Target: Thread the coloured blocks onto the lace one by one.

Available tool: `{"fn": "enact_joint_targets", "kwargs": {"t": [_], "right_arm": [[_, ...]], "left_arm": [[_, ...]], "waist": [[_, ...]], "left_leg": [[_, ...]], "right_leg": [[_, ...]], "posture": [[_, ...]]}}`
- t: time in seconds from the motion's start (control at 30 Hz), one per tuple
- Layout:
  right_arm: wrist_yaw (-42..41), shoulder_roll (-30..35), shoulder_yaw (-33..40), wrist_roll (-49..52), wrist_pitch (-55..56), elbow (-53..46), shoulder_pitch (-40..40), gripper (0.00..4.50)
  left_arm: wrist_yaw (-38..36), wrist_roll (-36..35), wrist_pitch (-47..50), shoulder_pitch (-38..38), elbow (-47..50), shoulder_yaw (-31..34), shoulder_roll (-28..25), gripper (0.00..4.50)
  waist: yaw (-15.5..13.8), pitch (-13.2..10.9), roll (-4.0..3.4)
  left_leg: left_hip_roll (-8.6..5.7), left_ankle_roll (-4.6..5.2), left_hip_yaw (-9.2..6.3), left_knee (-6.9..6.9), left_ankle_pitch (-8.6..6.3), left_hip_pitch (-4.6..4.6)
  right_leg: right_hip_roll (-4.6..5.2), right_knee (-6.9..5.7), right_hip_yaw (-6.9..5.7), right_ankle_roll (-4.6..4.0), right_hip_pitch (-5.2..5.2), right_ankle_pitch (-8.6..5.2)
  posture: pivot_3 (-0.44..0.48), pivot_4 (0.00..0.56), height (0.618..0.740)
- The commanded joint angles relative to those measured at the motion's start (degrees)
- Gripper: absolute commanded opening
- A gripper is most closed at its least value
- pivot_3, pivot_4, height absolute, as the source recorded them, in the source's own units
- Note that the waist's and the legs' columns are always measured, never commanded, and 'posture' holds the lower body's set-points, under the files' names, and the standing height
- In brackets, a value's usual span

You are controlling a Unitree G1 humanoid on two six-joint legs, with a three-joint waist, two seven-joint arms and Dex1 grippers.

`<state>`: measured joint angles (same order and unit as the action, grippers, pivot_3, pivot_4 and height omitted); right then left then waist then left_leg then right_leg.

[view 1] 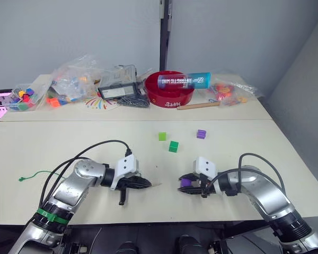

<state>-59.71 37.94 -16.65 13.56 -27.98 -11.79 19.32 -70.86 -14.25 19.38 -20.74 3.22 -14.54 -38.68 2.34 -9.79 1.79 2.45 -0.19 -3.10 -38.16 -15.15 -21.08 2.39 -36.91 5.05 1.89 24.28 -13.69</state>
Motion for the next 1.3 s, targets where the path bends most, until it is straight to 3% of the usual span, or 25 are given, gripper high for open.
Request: {"fn": "enact_joint_targets", "kwargs": {"t": [0.03,0.23,0.5,0.67,0.7,0.93,1.3], "right_arm": [[1.26,-0.88,0.34,0.04,-0.55,-1.36,-0.43,1.20],[2.63,-2.46,0.12,0.18,-1.31,-1.92,-0.54,1.20],[3.70,-3.03,0.24,-0.14,-1.47,-1.93,-0.45,1.20],[4.23,-3.15,0.41,-0.20,-1.41,-1.80,-0.18,1.20],[4.32,-3.19,0.47,-0.18,-1.44,-1.77,-0.09,1.20],[4.25,-3.14,0.55,0.04,-1.63,-1.86,0.06,1.20],[-0.87,-2.59,-1.15,1.67,-0.77,-2.28,1.00,1.20]], "left_arm": [[0.86,1.73,-2.24,-0.56,-0.32,0.06,-0.26,0.87],[0.67,3.56,-3.25,-1.36,-1.16,-0.34,-0.51,2.78],[1.03,4.40,-1.70,0.37,1.43,-1.08,-1.44,2.78],[4.94,6.65,-0.58,2.42,3.91,-1.32,-1.13,2.78],[5.48,6.75,0.10,3.05,4.93,-1.50,-1.08,2.25],[6.38,5.96,2.58,4.22,7.48,-1.50,-1.52,0.04],[2.34,2.89,4.22,-2.08,7.28,-0.65,-1.78,0.02]], "waist": [[0.01,0.00,0.00],[0.40,0.00,0.00],[0.44,0.00,0.00],[0.34,0.00,0.00],[0.33,0.00,0.00],[0.30,0.00,0.00],[0.20,-0.01,0.01]], "left_leg": [[0.00,0.00,0.00,0.00,0.00,0.00],[0.02,0.00,0.00,0.00,0.00,0.04],[0.02,0.00,0.01,0.00,0.00,0.04],[0.02,0.00,0.00,0.00,0.00,0.04],[0.02,0.00,0.01,0.00,0.00,0.04],[0.02,0.00,0.01,0.00,0.00,0.04],[0.01,0.00,0.00,0.00,0.00,0.00]], "right_leg": [[0.00,-0.01,0.00,0.00,0.00,0.00],[-0.04,-0.08,0.01,-0.01,0.00,0.00],[-0.04,-0.09,0.01,-0.01,0.01,0.00],[-0.04,-0.09,0.01,-0.01,0.01,0.00],[-0.03,-0.09,0.02,-0.01,0.00,0.00],[-0.03,-0.08,0.02,0.00,0.00,0.00],[-0.03,-0.07,0.00,-0.01,0.03,0.00]], "posture": [[0.000,0.150,0.731],[0.000,0.150,0.731],[0.000,0.150,0.731],[0.000,0.150,0.731],[0.000,0.150,0.731],[0.000,0.150,0.731],[0.000,0.150,0.731]]}}
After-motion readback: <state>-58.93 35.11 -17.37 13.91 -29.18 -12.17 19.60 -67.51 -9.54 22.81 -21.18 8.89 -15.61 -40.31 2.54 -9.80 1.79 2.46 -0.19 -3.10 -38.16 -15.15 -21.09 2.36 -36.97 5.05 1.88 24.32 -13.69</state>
